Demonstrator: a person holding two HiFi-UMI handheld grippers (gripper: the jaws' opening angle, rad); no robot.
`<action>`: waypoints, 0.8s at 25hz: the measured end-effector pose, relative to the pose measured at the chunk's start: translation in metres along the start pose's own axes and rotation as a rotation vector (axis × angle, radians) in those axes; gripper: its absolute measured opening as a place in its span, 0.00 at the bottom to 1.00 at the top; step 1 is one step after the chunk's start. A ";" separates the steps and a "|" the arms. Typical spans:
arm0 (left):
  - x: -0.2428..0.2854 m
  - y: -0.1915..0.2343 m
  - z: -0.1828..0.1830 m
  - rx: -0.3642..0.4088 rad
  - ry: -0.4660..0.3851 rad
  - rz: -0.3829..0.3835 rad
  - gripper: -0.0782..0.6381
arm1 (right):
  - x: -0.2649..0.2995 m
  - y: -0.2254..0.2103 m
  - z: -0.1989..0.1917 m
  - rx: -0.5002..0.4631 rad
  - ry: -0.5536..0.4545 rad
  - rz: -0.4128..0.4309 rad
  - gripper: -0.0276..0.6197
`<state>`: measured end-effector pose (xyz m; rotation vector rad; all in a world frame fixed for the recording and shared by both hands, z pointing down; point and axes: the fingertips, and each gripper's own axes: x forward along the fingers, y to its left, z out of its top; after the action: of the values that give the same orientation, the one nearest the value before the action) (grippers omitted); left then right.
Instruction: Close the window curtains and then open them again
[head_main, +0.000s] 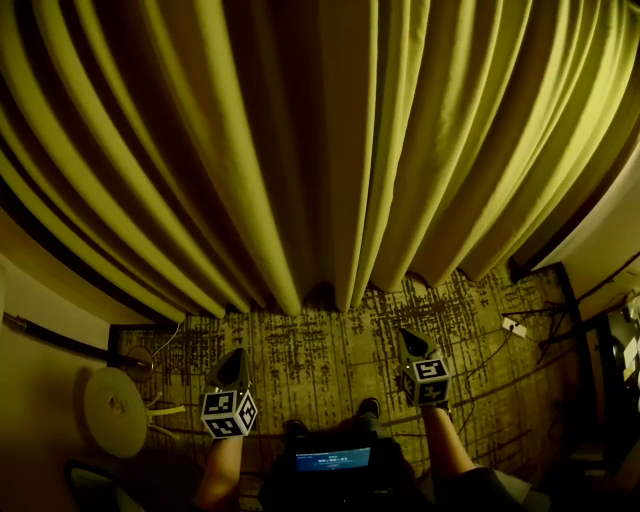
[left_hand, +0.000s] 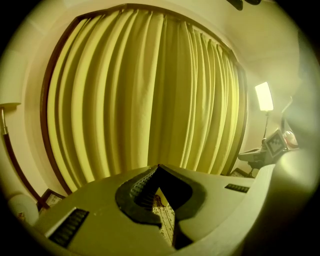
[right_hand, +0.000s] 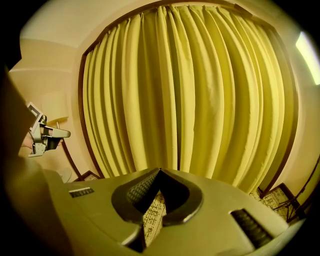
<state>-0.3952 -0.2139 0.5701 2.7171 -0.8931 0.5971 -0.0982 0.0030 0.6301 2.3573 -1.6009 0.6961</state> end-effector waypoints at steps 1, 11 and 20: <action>0.003 -0.004 0.000 0.000 0.001 0.002 0.12 | 0.000 -0.005 -0.001 -0.002 0.001 0.004 0.06; 0.039 -0.059 0.017 -0.002 -0.034 0.014 0.12 | 0.006 -0.045 0.013 -0.022 -0.016 0.060 0.06; 0.058 -0.091 0.059 0.037 -0.085 0.035 0.12 | 0.035 -0.062 0.036 -0.054 -0.069 0.126 0.06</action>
<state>-0.2793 -0.1908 0.5355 2.7842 -0.9603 0.5130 -0.0215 -0.0170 0.6213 2.2823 -1.7862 0.5930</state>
